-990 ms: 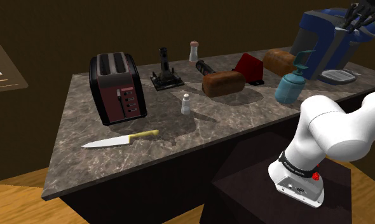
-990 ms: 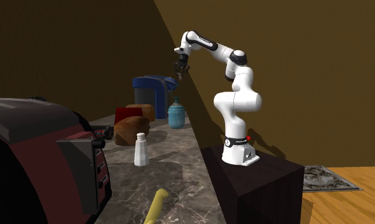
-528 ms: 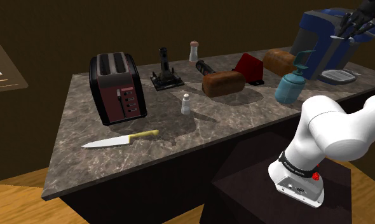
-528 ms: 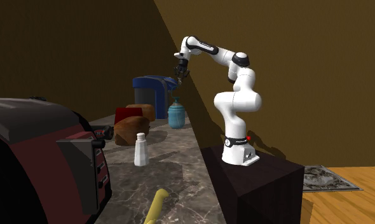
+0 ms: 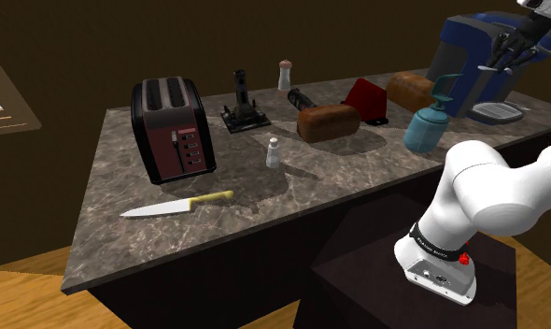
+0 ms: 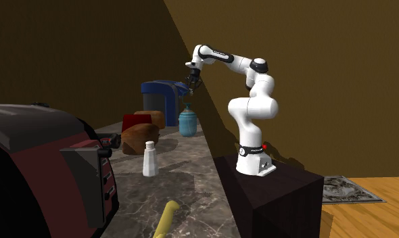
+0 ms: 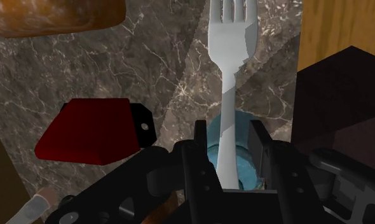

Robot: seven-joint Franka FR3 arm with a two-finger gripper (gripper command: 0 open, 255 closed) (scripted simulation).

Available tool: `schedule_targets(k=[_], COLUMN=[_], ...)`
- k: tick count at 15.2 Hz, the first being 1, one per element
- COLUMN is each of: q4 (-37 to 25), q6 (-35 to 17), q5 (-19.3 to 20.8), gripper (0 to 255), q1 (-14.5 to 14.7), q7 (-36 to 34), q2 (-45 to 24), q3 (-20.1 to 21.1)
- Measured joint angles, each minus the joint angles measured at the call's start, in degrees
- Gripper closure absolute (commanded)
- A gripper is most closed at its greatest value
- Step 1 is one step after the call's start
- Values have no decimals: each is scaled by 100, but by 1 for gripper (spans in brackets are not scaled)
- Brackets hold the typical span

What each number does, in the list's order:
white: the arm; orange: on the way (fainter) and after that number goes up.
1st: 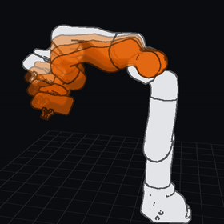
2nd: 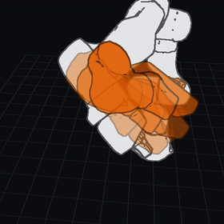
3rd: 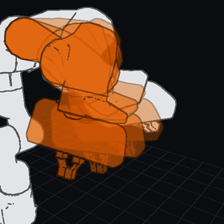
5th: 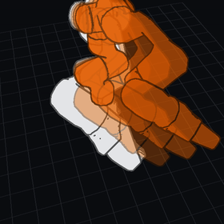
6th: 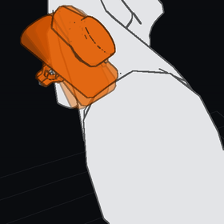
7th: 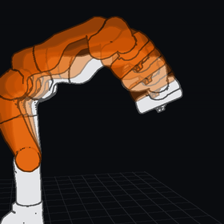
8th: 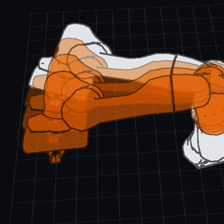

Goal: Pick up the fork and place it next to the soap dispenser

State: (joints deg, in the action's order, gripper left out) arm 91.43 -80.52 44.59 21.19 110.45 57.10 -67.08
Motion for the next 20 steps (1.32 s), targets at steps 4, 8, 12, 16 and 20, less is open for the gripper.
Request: schedule_targets(k=[4, 8, 12, 16, 20], q4=[378, 680, 972, 1243, 1500], q6=[-217, -427, -633, -832, -1031], q5=[101, 212, 331, 456, 587], gripper=[255, 255, 255, 255, 255], q1=[-156, -247, -338, -421, -493], q7=[-56, -100, -139, -173, -210], q2=[166, 307, 444, 573, 694], q3=[-38, -126, -226, -338, -464])
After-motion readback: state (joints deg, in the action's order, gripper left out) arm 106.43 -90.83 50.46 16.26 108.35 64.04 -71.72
